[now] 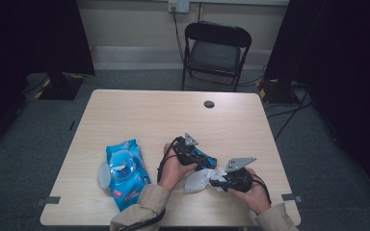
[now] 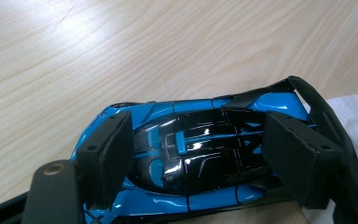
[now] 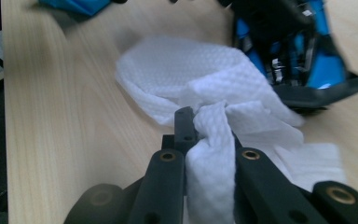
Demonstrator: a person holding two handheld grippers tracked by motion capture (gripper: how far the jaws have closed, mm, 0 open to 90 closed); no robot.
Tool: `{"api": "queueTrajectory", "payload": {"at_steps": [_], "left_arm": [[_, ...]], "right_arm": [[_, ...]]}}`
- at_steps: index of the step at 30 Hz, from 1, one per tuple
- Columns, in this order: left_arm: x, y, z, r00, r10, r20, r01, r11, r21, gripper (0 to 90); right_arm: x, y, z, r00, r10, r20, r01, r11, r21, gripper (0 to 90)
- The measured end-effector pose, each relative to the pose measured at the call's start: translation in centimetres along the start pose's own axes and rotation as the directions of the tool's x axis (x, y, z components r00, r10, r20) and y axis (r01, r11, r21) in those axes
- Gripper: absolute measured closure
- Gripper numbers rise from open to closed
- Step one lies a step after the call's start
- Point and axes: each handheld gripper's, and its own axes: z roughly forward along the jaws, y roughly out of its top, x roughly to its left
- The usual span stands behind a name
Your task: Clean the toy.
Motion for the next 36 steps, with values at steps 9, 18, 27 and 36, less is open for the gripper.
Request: {"api": "queueTrajectory", "payload": {"at_steps": [9, 18, 27, 36], "left_arm": [[0.0, 0.0, 0.0, 1.0000, -0.001, 0.000, 0.001, 1.0000, -0.002, 25.1], [0.0, -0.1, 0.0, 1.0000, -0.001, -0.001, 0.001, 1.0000, -0.006, 25.1], [0.0, 0.0, 0.0, 1.0000, 0.000, 0.001, 0.000, 1.0000, -0.003, 25.1], [0.0, -0.1, 0.0, 1.0000, 0.000, 0.001, 0.000, 1.0000, -0.007, 25.1]], "right_arm": [[-2.6, 1.2, -3.7, 0.9955, 0.054, 0.077, -0.047, 0.995, -0.092, 85.7], [-5.3, 3.0, -6.1, 0.9808, 0.117, 0.156, -0.091, 0.982, -0.164, 85.7], [-8.1, 4.1, -4.0, 0.9478, 0.156, 0.278, -0.129, 0.985, -0.114, 85.5], [-9.5, 5.1, -2.4, 0.9190, 0.185, 0.348, -0.157, 0.982, -0.106, 85.6]]}}
